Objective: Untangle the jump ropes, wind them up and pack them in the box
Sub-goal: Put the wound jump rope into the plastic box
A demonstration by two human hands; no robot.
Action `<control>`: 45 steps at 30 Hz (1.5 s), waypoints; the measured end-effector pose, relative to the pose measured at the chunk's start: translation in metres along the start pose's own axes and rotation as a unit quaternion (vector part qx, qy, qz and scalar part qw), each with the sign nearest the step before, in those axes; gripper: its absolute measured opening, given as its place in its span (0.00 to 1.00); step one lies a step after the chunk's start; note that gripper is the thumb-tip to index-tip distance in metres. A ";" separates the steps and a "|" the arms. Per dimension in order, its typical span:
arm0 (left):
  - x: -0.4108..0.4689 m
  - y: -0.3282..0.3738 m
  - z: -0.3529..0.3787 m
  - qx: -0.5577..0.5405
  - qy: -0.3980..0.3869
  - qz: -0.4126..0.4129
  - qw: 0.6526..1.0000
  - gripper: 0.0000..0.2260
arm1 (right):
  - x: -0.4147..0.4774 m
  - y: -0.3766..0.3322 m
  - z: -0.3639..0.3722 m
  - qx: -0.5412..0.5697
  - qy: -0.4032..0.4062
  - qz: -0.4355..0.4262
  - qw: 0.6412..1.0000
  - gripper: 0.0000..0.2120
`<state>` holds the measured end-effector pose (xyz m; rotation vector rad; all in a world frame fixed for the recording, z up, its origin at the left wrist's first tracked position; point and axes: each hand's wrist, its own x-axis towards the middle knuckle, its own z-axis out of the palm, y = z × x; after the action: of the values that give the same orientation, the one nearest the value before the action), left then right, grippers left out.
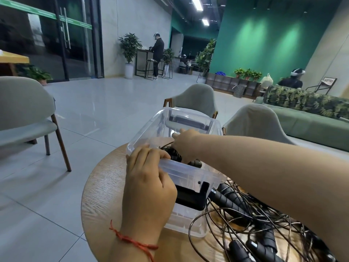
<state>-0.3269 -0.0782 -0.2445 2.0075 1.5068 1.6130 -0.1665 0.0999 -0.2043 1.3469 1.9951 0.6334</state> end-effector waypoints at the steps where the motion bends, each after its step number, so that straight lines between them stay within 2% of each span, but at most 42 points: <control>1: 0.000 0.000 0.000 0.000 -0.002 -0.002 1.000 0.17 | 0.002 -0.002 -0.001 -0.024 -0.010 -0.013 1.000 0.34; 3: 0.000 -0.001 0.001 0.000 -0.006 -0.005 1.000 0.17 | 0.003 -0.004 -0.003 -0.016 -0.021 -0.032 0.999 0.31; 6: 0.000 -0.001 -0.001 0.000 -0.011 -0.003 1.000 0.17 | 0.006 -0.003 0.002 0.066 -0.026 -0.055 0.996 0.25; 9: 0.000 -0.002 0.000 0.002 -0.012 -0.001 1.000 0.17 | 0.005 0.000 0.006 0.125 -0.065 -0.066 0.988 0.28; 13: -0.001 -0.001 0.000 -0.003 -0.005 0.003 1.000 0.18 | 0.002 -0.001 0.007 0.107 -0.113 -0.099 0.983 0.31; 18: -0.002 -0.001 0.001 -0.004 0.005 0.007 1.000 0.17 | 0.008 -0.004 0.016 0.103 -0.075 -0.076 0.989 0.11; 20: -0.002 -0.002 0.001 -0.006 0.005 0.008 1.000 0.17 | 0.008 -0.002 0.017 0.127 -0.059 -0.039 0.989 0.08; 24: -0.001 -0.001 0.001 -0.009 0.007 0.016 1.000 0.17 | 0.010 0.002 0.016 0.174 -0.011 0.030 0.984 0.15; 27: -0.001 -0.002 0.002 -0.008 0.007 0.012 1.000 0.16 | 0.012 -0.001 0.014 0.162 -0.013 0.020 0.987 0.19; 33: -0.001 -0.002 0.004 -0.007 0.008 0.008 1.000 0.16 | 0.018 -0.008 0.015 0.143 0.027 0.013 0.989 0.19; 38: 0.000 -0.004 0.003 -0.004 0.003 0.005 1.000 0.16 | 0.007 0.000 0.005 0.187 -0.008 -0.004 0.982 0.27; 41: 0.001 -0.007 0.004 -0.011 -0.001 0.010 1.000 0.16 | -0.002 0.005 0.000 0.163 -0.007 -0.012 0.987 0.27; 45: 0.001 -0.009 0.004 -0.019 -0.004 0.005 1.000 0.18 | -0.012 0.012 -0.009 0.160 -0.014 -0.027 0.987 0.22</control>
<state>-0.3289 -0.0713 -0.2516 2.0016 1.4553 1.6239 -0.1626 0.0923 -0.1870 1.4690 2.1682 0.2737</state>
